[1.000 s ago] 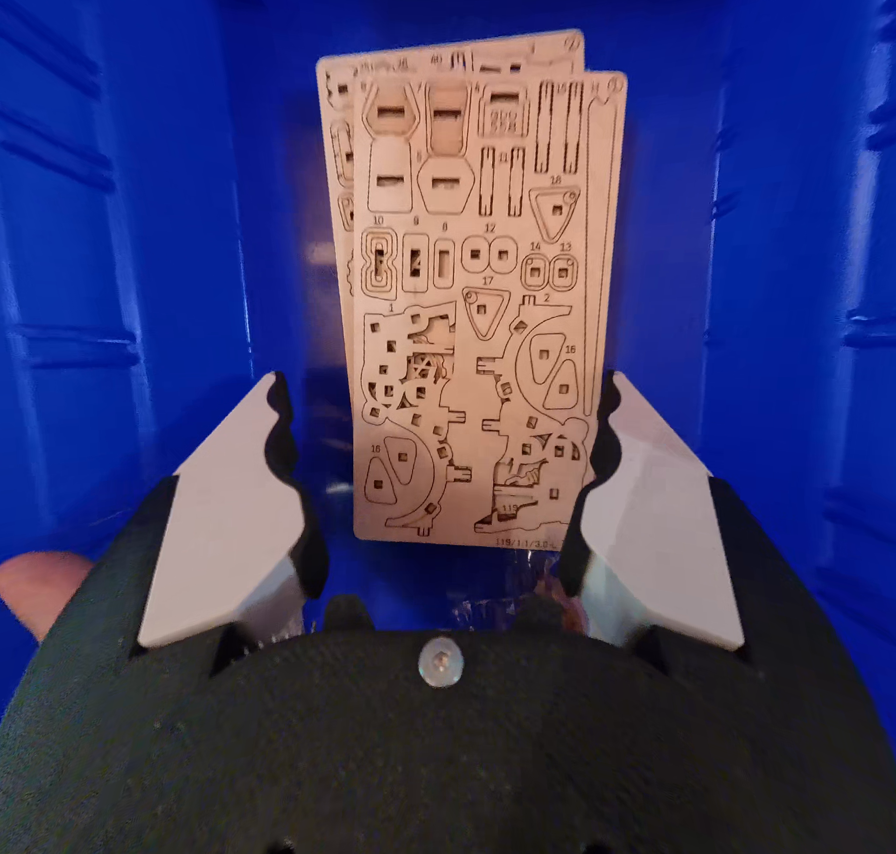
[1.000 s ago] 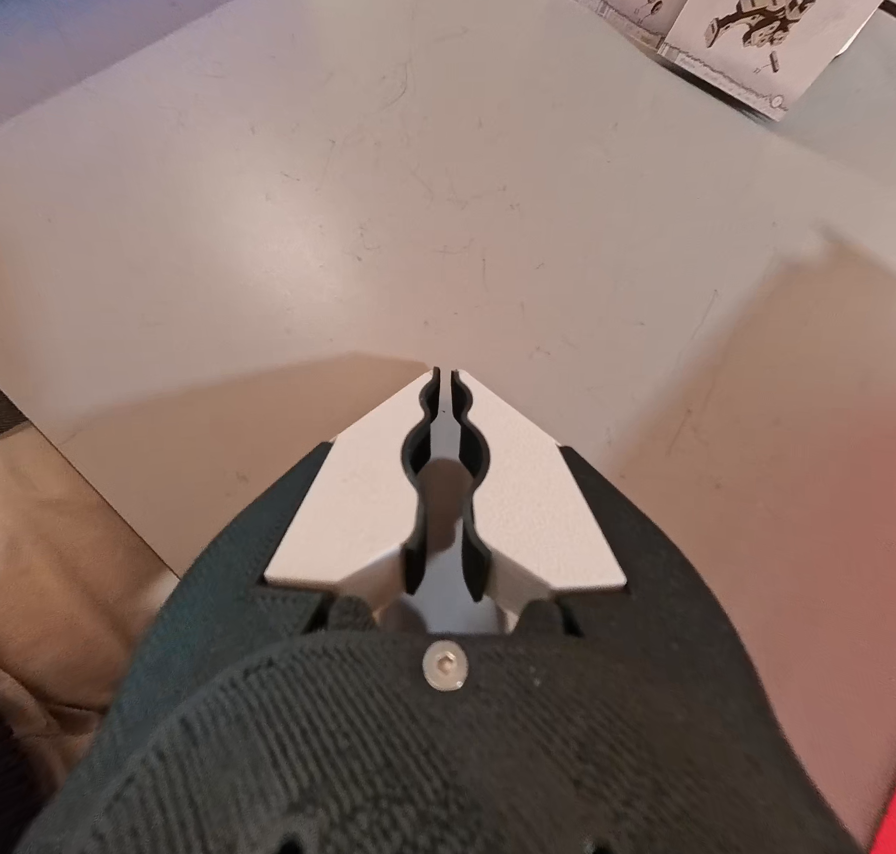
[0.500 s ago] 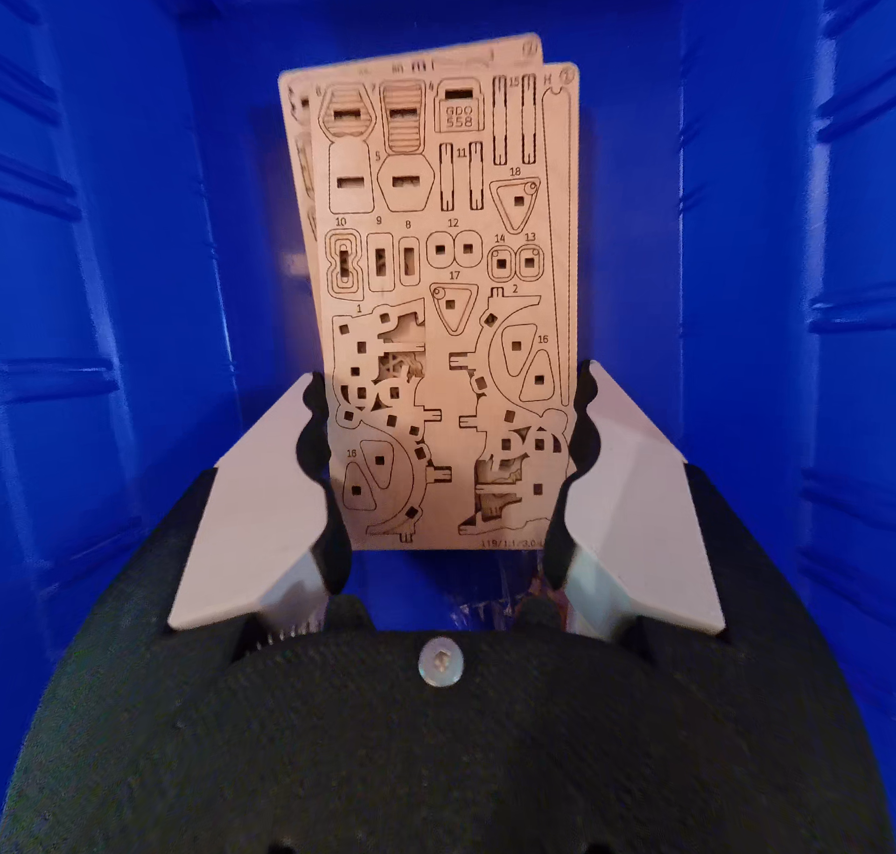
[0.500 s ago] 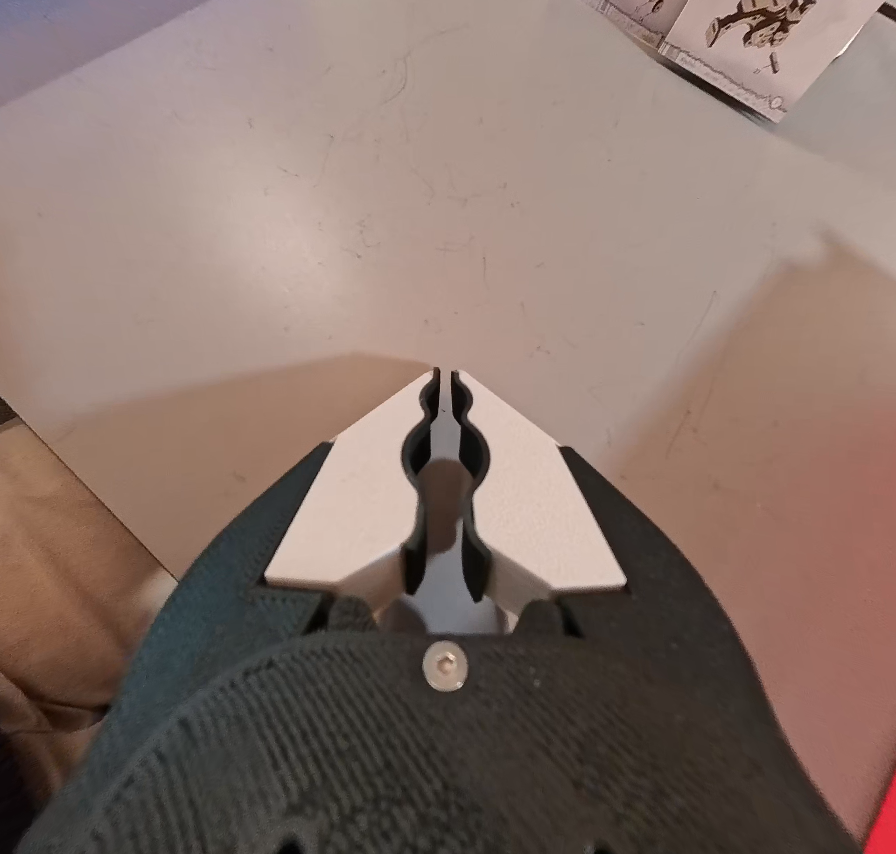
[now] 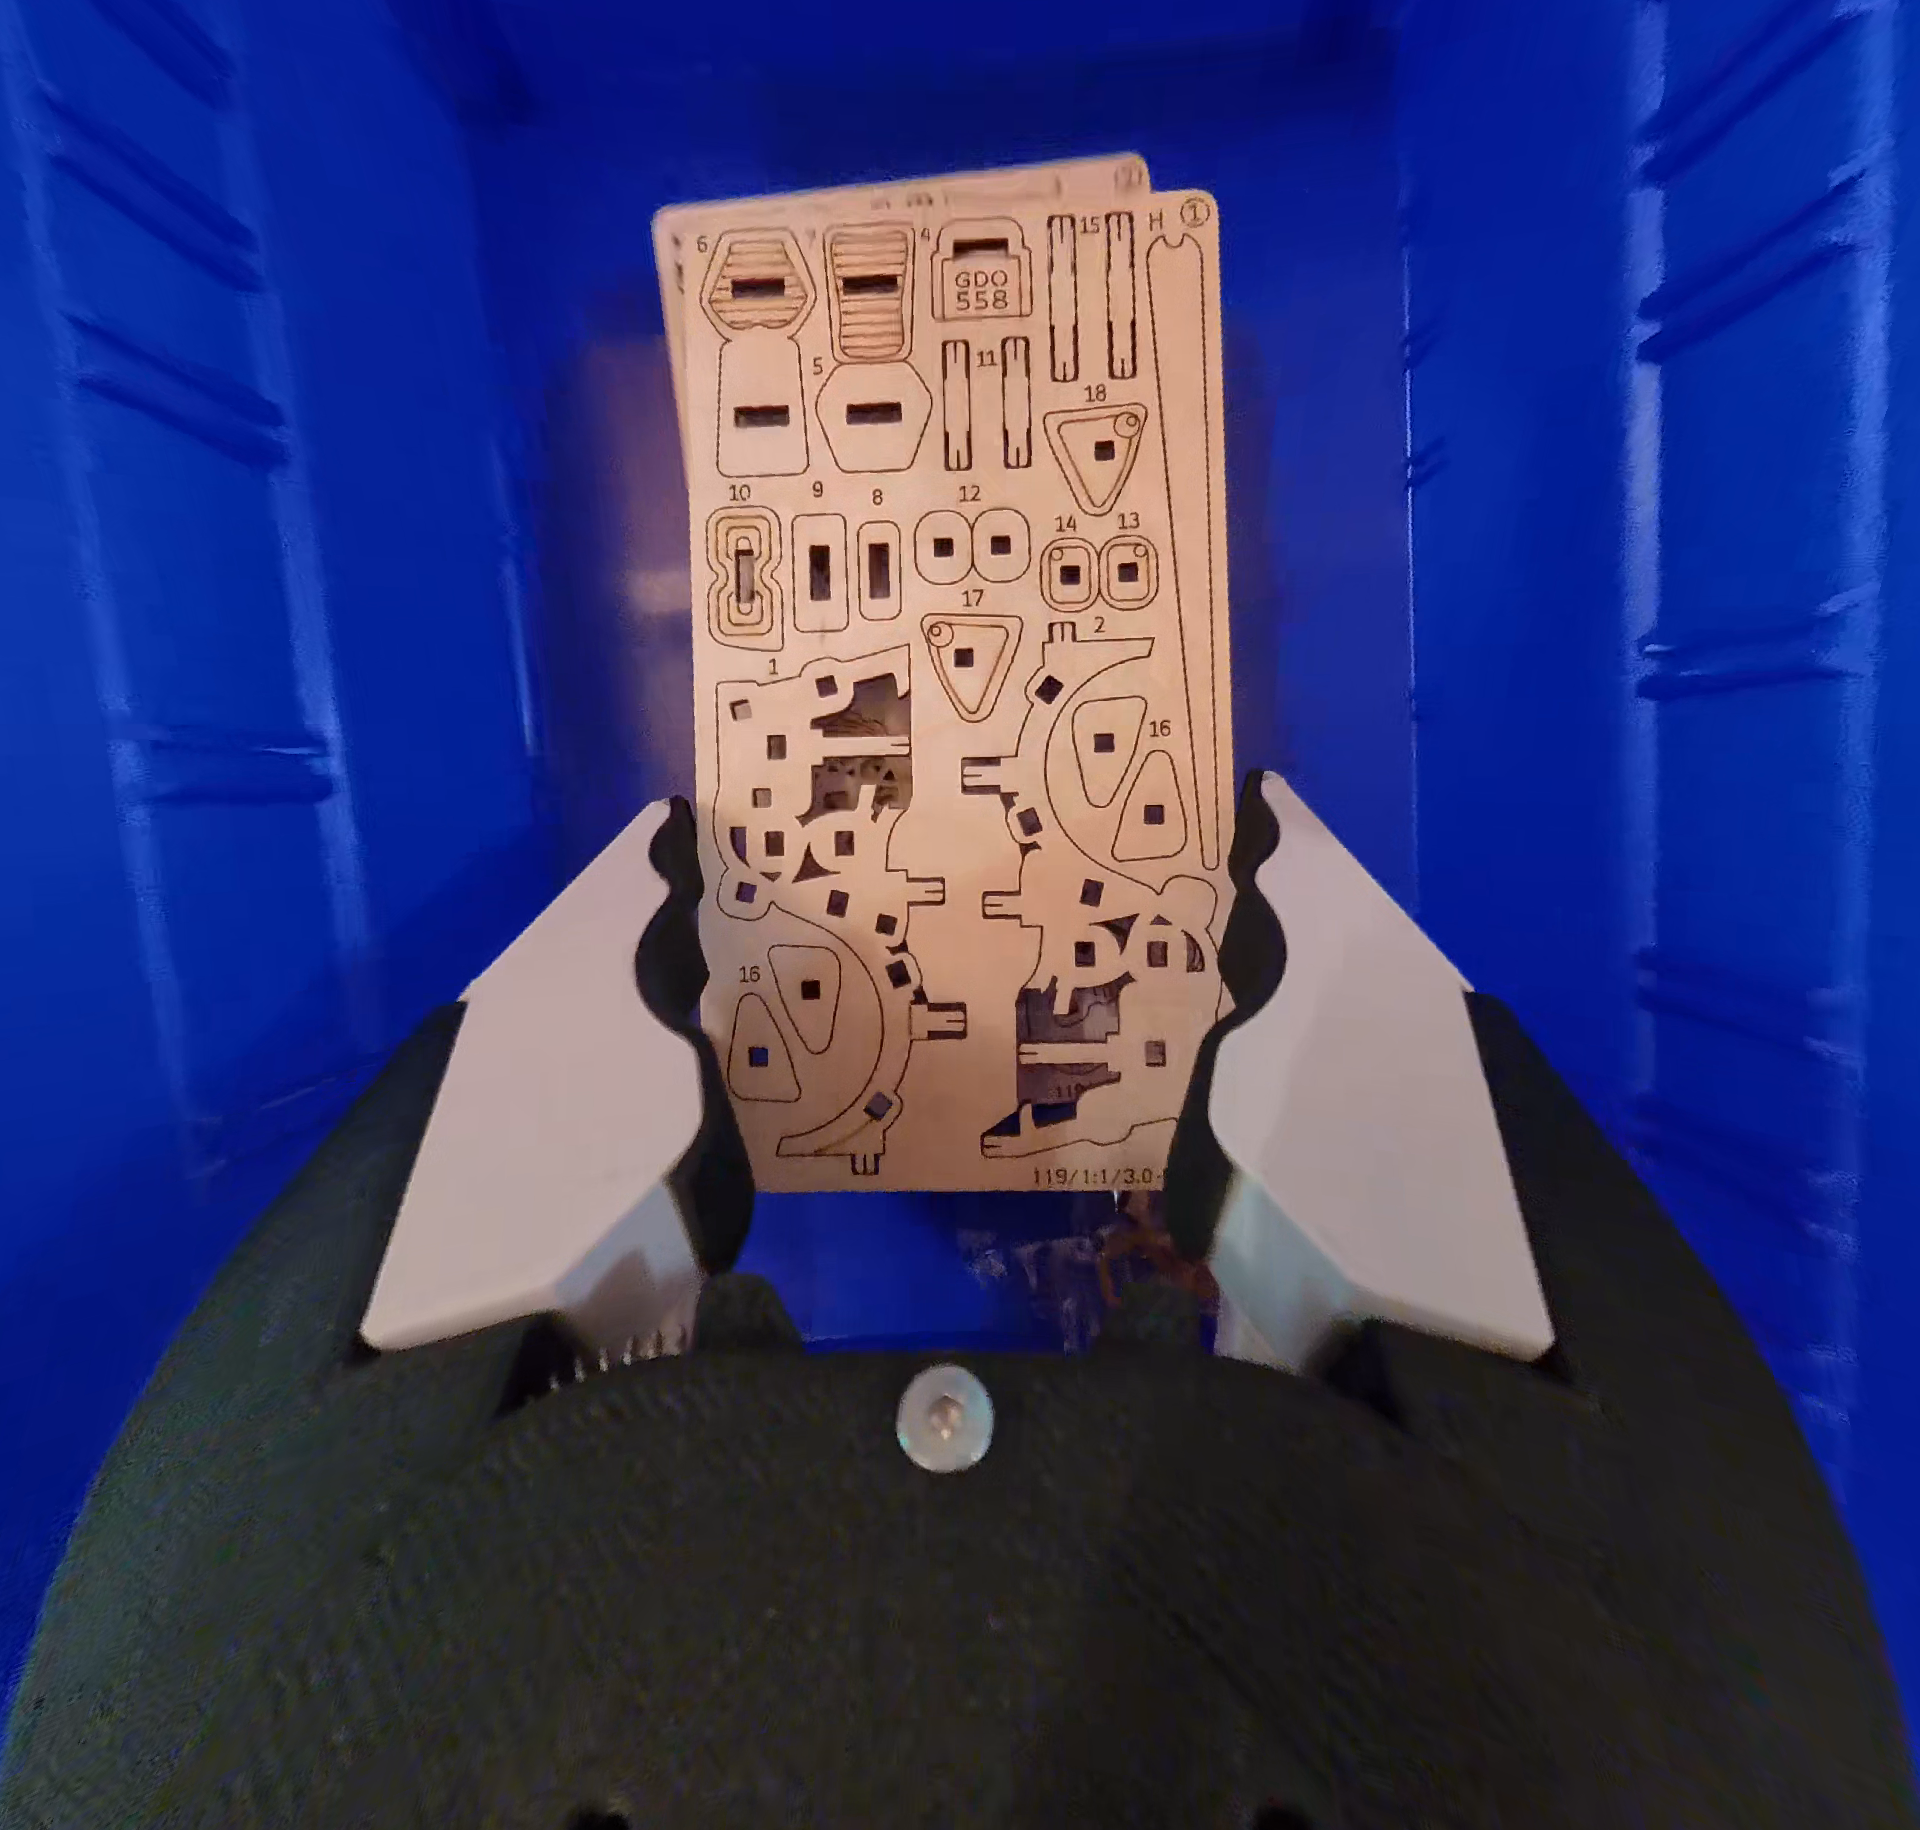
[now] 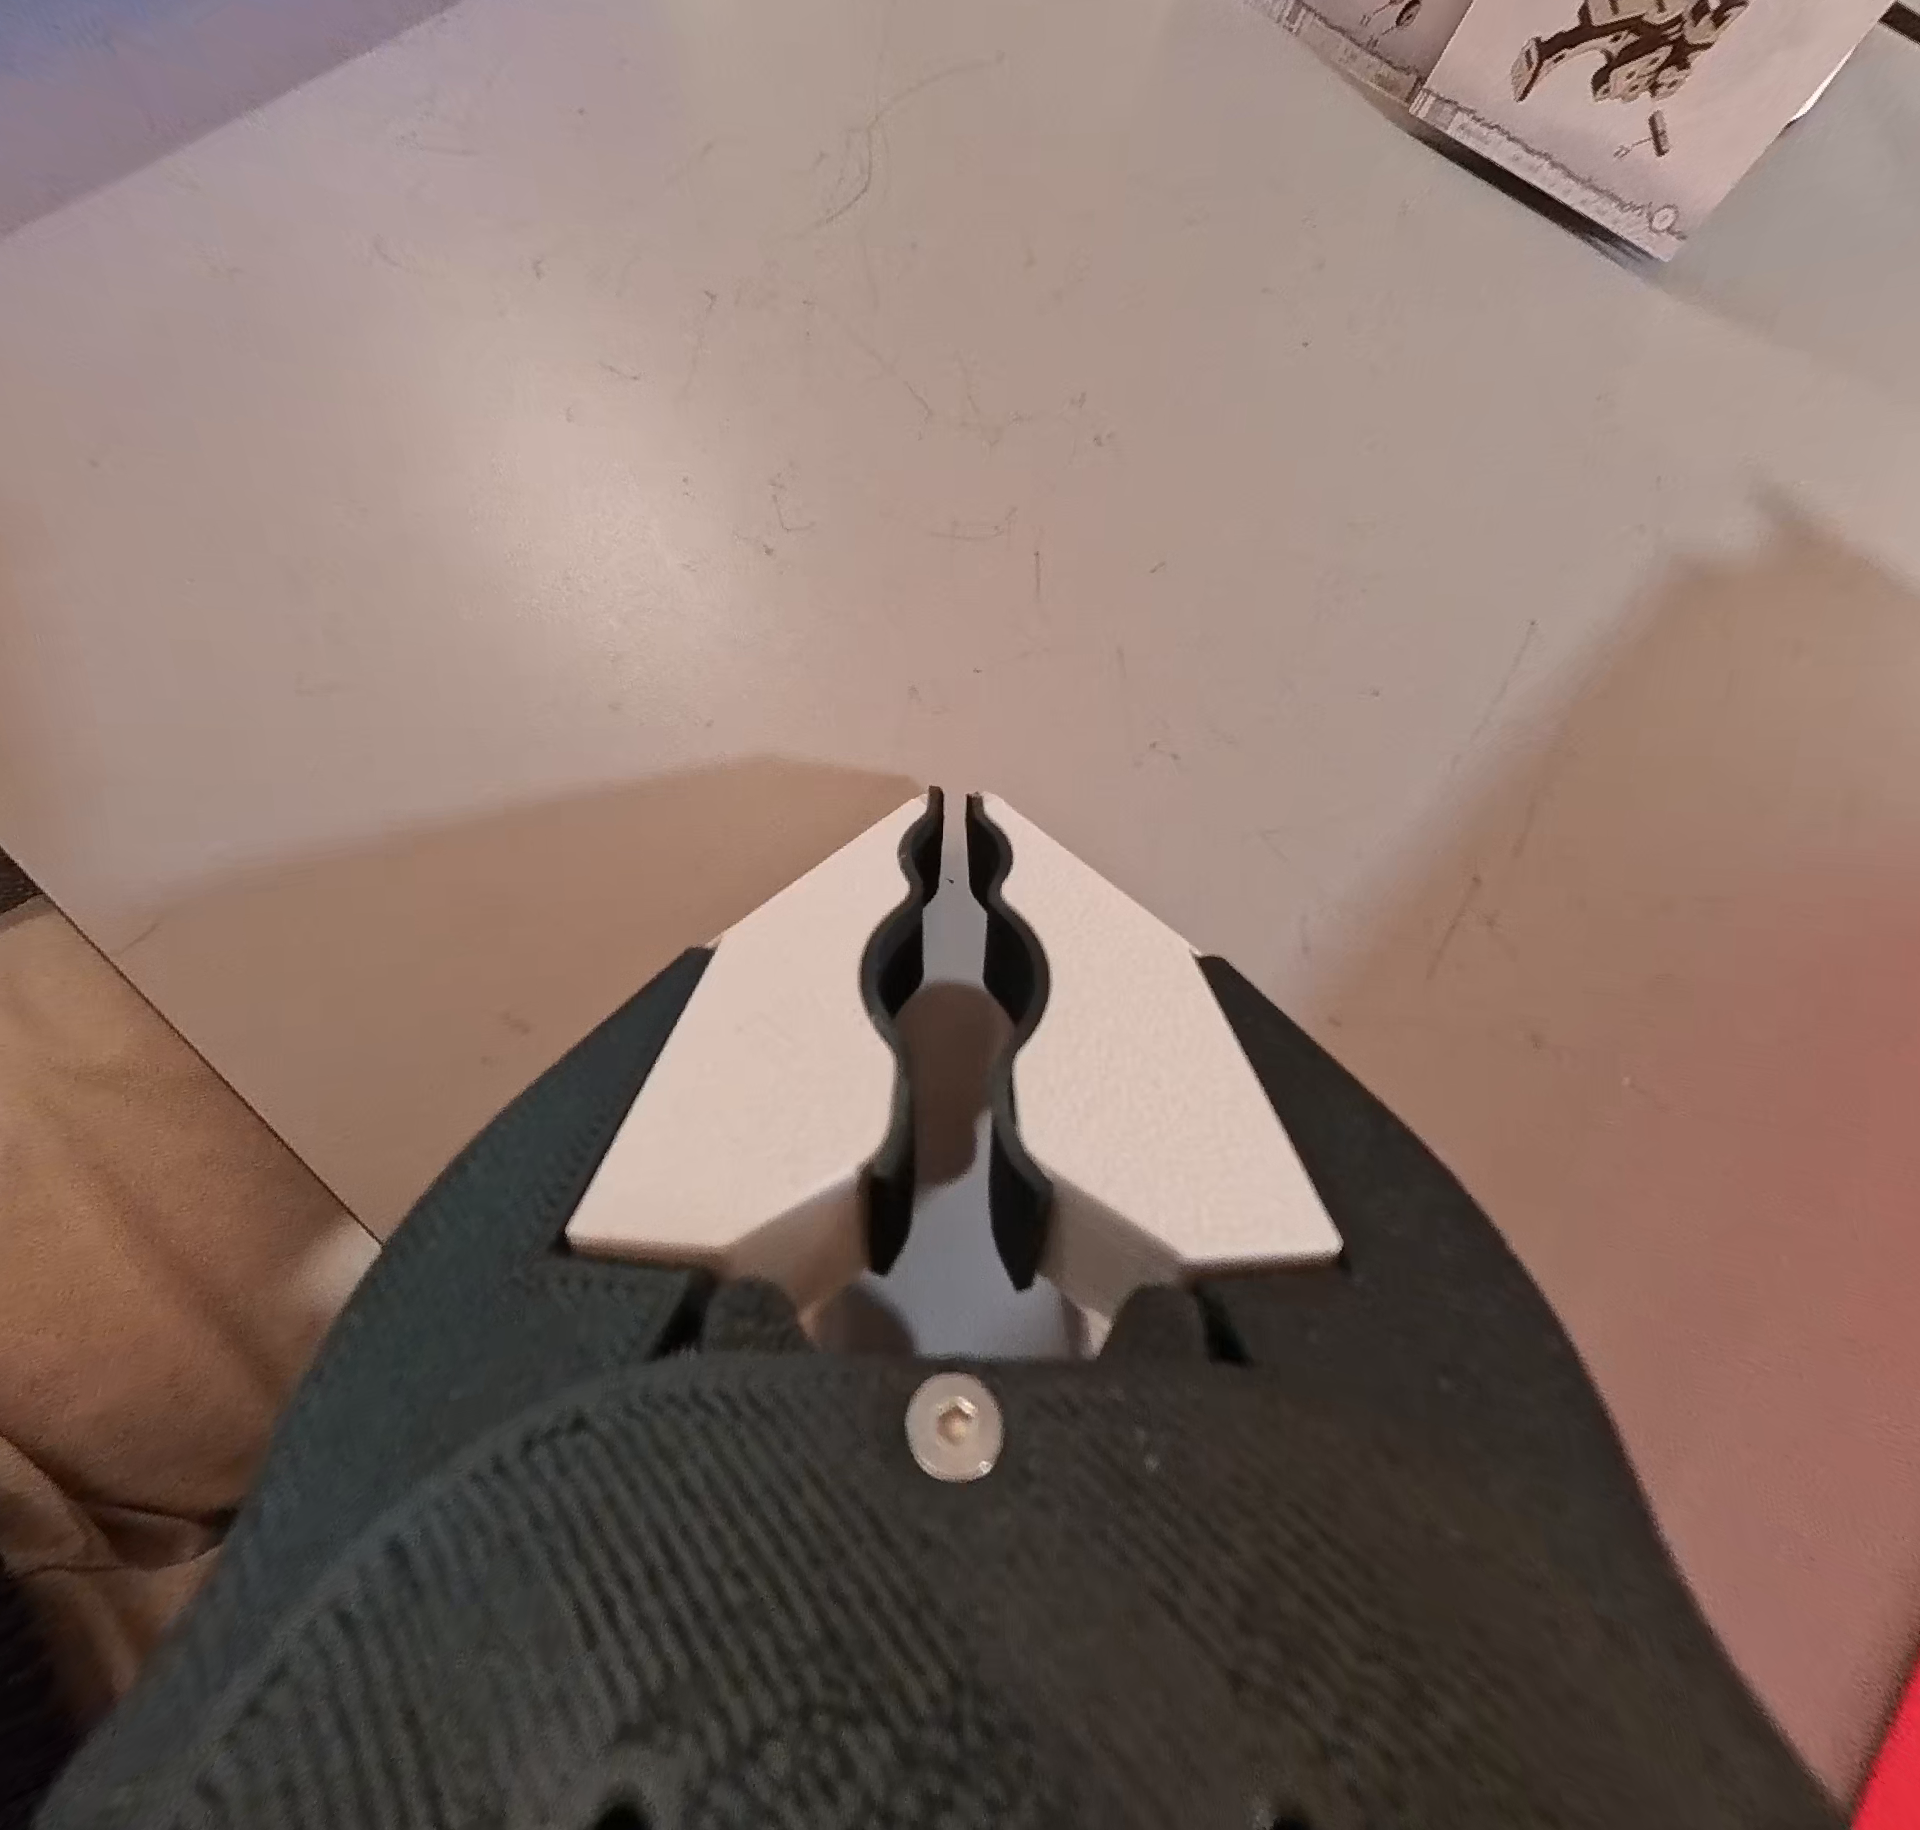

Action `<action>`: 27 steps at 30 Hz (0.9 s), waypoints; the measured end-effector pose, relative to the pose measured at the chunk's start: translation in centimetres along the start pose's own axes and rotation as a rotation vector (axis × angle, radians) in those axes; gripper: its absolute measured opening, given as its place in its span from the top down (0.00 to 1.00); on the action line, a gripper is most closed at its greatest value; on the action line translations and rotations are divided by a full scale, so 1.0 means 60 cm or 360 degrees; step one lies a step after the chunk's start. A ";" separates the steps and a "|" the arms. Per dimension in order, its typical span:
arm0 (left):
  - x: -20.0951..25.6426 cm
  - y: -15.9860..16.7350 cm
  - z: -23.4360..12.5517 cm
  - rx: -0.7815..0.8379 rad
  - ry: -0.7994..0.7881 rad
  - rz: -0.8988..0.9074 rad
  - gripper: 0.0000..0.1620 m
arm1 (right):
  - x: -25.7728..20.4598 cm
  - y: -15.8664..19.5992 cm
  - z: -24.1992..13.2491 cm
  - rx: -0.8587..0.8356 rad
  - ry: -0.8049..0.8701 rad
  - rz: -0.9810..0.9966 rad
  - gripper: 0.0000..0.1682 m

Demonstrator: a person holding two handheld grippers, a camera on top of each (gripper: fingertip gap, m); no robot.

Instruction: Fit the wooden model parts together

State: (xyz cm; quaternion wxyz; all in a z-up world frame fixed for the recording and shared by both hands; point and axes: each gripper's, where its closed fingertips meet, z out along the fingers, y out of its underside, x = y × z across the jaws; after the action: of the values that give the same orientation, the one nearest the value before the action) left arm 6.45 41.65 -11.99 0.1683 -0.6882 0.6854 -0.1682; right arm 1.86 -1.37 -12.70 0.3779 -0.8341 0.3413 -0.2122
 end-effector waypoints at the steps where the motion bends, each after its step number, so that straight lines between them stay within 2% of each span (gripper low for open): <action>1: 0.004 0.006 0.008 -0.0029 0.0017 0.0005 0.36 | 0.000 0.000 0.000 0.0002 0.0001 0.0001 0.98; 5: 0.008 0.017 0.019 -0.0076 -0.0028 0.0047 0.35 | 0.001 0.000 0.000 0.0002 -0.0004 0.0012 0.98; 10: 0.021 -0.011 -0.030 0.0103 0.0157 -0.0059 0.35 | 0.001 -0.001 0.001 0.0004 -0.0014 0.0030 0.98; 13: 0.012 -0.017 -0.054 0.0170 0.0155 -0.0103 0.38 | 0.004 -0.002 0.001 0.0010 -0.0008 0.0042 0.98; 15: 0.014 -0.011 -0.054 0.0146 0.0147 -0.0106 0.38 | -0.002 -0.029 0.003 0.0089 -0.0031 0.0110 0.98; 18: 0.010 0.002 -0.051 0.0063 0.0086 -0.0065 0.39 | -0.066 -0.140 0.004 0.0284 -0.0338 0.0195 0.94; 22: 0.010 0.006 -0.069 0.0023 0.0080 0.0013 0.39 | -0.176 -0.330 0.039 0.0364 -0.0751 -0.0014 0.82; 25: 0.001 0.041 -0.072 -0.0117 0.0024 0.0090 0.39 | -0.251 -0.472 0.097 0.0362 -0.1006 -0.0110 0.81; 27: -0.003 0.054 -0.066 -0.0176 0.0013 0.0125 0.39 | -0.301 -0.538 0.156 0.0204 -0.1193 -0.0126 0.79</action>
State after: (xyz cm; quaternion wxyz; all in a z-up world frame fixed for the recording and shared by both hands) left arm 1.76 41.79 -9.95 0.1336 -0.6684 0.7208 -0.1263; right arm 8.57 31.87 4.73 0.5195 -0.8410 0.1328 0.0721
